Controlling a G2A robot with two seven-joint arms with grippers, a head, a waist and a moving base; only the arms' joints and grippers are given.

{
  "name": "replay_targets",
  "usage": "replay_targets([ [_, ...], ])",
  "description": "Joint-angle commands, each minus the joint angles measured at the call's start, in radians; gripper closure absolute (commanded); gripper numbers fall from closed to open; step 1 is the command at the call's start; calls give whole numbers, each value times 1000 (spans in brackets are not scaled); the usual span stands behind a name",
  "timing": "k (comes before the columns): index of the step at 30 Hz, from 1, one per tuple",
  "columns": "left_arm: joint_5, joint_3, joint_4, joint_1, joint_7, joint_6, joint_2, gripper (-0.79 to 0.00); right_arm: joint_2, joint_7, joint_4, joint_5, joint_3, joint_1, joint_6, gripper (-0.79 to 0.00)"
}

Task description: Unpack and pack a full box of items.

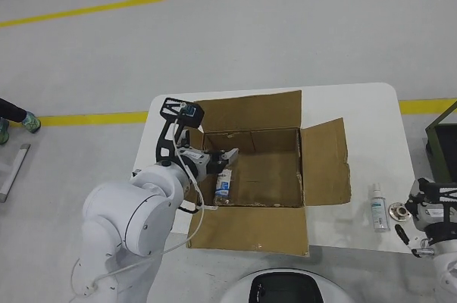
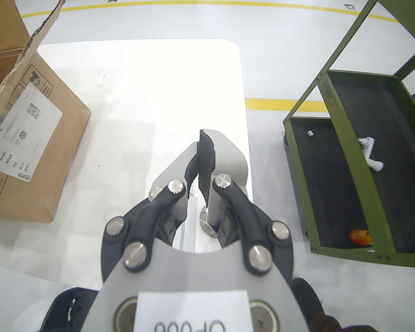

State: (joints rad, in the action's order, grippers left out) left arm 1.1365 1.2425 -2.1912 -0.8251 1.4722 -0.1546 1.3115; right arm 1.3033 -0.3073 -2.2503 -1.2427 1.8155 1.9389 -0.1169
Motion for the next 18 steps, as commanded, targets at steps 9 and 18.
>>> replay_targets([
  [9, -5, 0, -1, -2, -6, 7, -2, -785, -7, -292, 23, -51, -35, -101, 12, 0],
  [18, -5, 0, -1, -2, -6, 7, -2, -785, -20, -725, 90, -121, -63, -281, 5, 0],
])
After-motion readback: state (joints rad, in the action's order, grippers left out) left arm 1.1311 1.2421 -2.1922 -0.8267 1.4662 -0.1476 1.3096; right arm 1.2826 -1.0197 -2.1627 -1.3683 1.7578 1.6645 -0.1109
